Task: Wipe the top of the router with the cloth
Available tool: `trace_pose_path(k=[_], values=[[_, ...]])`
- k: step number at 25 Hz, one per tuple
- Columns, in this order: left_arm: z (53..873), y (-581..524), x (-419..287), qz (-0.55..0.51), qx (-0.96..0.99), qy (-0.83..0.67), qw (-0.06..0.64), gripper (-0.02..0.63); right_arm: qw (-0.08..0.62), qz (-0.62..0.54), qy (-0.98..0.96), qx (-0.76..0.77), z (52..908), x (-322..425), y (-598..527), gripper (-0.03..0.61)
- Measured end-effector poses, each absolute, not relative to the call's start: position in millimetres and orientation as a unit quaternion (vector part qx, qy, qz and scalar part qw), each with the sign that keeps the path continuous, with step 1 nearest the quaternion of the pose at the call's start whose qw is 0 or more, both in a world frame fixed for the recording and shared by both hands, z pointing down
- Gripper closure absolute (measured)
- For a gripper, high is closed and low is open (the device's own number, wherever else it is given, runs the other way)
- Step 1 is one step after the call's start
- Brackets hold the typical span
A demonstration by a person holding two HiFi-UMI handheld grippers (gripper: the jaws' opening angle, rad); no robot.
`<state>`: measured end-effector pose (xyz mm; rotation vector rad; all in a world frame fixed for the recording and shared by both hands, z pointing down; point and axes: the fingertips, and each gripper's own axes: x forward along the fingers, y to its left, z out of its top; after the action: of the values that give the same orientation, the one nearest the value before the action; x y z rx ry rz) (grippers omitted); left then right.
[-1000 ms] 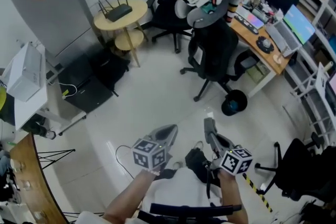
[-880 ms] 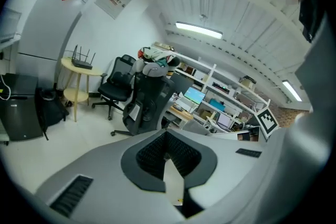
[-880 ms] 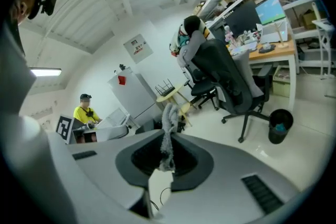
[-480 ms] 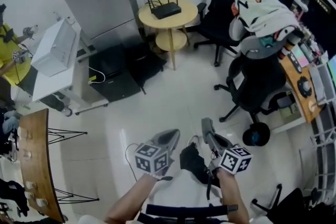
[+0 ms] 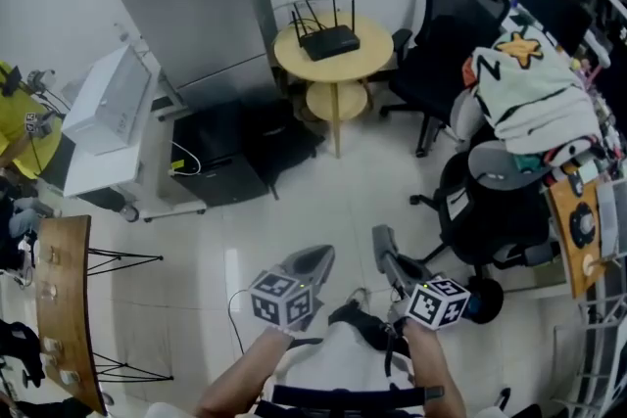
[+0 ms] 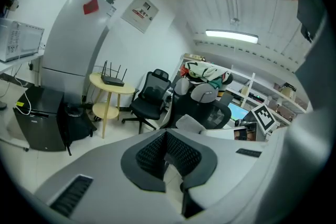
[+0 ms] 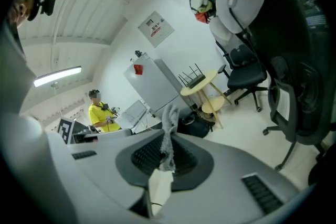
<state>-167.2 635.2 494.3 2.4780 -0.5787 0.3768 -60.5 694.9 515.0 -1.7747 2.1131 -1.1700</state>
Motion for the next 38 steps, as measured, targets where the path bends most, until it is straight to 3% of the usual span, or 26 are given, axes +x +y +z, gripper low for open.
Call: trace_pose_path(k=[19, 30, 38], values=[[517, 538, -118, 0.154, 0.910, -0.259, 0.284, 0.615, 0.072, -0.427, 0.714, -0.550, 560, -17, 601, 0.544], [518, 385, -70, 0.148, 0.920, -0.221, 0.289, 0.615, 0.055, -0.426, 0.695, -0.576, 553, 26, 466, 0.545], [505, 261, -68, 0.146, 0.924, -0.211, 0.283, 0.615, 0.050, -0.423, 0.700, -0.573, 542, 13, 334, 0.543]])
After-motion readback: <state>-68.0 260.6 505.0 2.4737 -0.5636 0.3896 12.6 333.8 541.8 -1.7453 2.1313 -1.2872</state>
